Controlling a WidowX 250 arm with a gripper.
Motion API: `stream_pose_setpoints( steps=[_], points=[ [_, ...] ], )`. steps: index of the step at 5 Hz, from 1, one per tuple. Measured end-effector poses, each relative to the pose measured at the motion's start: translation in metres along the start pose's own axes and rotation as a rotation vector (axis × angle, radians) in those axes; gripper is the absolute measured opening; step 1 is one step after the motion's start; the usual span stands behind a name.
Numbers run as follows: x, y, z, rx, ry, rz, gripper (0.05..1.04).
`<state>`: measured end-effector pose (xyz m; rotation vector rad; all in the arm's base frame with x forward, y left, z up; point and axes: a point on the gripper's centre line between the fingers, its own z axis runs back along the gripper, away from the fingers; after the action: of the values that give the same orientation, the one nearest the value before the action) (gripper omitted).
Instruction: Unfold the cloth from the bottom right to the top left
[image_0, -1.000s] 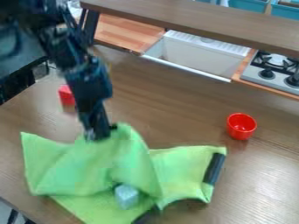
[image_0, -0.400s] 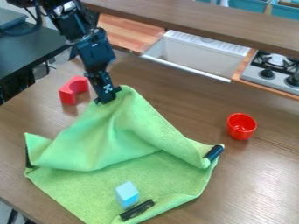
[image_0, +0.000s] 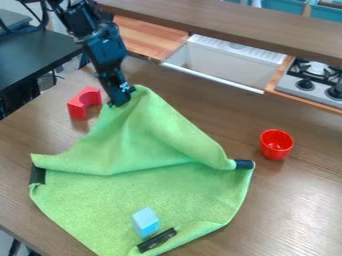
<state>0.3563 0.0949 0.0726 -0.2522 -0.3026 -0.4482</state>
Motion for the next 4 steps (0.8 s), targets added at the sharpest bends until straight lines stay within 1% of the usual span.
stream_pose_setpoints(
  steps=[2,3,4],
  points=[
    [0.008,0.025,-0.005,0.028,-0.002,0.084,0.056],
    [0.004,0.033,-0.005,0.038,-0.005,0.135,0.056],
    [0.002,0.037,-0.007,0.055,0.013,0.136,0.056]
  ],
)
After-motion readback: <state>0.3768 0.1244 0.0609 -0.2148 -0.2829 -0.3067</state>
